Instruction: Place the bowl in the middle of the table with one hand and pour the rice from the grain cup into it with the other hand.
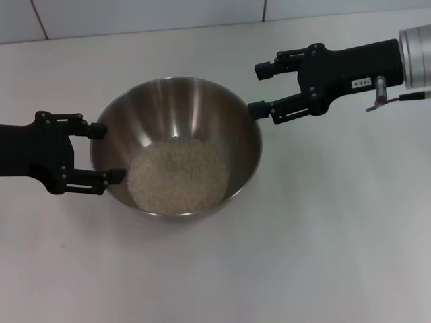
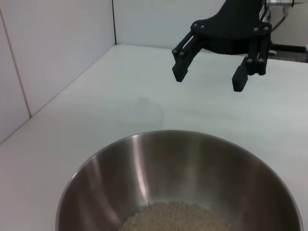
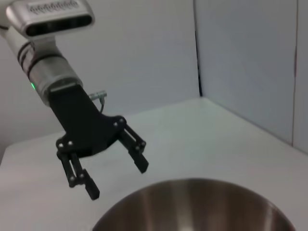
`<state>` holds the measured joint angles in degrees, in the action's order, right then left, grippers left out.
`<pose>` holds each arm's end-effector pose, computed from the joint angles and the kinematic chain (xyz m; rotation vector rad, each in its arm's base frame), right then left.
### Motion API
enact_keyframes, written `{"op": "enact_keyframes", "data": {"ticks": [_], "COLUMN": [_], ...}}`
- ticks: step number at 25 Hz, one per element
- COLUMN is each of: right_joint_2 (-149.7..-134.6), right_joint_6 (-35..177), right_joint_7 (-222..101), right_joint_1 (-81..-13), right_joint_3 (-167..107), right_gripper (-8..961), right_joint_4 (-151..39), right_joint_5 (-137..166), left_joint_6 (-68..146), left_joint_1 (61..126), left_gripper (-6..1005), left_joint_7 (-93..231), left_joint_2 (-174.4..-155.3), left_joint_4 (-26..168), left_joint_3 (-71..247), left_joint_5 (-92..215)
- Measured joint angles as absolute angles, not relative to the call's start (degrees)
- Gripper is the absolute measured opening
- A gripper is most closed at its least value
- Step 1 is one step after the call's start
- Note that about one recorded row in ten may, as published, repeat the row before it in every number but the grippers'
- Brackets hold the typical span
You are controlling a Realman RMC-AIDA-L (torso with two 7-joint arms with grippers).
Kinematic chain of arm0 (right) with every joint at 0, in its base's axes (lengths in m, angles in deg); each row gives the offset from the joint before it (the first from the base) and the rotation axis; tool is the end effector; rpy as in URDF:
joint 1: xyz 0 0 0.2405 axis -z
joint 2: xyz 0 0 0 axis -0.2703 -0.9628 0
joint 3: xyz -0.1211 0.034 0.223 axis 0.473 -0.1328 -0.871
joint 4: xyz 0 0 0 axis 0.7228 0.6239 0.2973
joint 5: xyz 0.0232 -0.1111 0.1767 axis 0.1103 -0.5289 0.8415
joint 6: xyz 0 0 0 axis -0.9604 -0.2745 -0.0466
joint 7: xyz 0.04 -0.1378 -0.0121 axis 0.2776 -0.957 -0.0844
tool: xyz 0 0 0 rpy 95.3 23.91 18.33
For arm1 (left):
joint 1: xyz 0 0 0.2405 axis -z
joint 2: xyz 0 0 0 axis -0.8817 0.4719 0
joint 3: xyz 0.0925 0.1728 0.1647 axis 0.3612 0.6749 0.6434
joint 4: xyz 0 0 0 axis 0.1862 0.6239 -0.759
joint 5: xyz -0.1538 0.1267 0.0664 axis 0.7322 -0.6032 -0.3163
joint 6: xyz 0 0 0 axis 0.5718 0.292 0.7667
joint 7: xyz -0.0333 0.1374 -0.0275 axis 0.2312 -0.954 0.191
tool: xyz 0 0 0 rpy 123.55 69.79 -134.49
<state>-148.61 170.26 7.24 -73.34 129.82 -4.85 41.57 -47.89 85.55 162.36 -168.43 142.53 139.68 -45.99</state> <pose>0.2081 0.3718 0.0465 -2.8663 0.3817 0.5303 -0.2162 0.3242 0.0465 -2.8766 -0.2648 -0.2348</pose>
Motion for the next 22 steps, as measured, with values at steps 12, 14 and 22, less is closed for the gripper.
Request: {"op": "enact_keyframes", "data": {"ticks": [12,14,22], "right_joint_2": [-148.82,-148.83,-148.85], "right_joint_6": [170.71,170.73,170.75], "right_joint_7": [8.98,9.19,9.22], "right_joint_1": [-76.68,-76.77,-76.85], "right_joint_3": [129.5,129.48,129.5], "right_gripper": [827,827,827], "right_joint_4": [-1.37,-1.14,-1.04], "right_joint_5": [34.36,34.36,34.27], "left_joint_6": [-47.94,-48.0,-48.18], "left_joint_1": [86.34,86.5,86.62], "left_gripper": [818,818,818], "left_joint_7": [162.81,162.82,163.22], "left_joint_2": [-168.34,-168.34,-168.3], "left_joint_4": [142.83,142.82,142.85], "left_joint_3": [139.81,139.81,139.81], "left_joint_5": [-46.22,-46.22,-46.22]}}
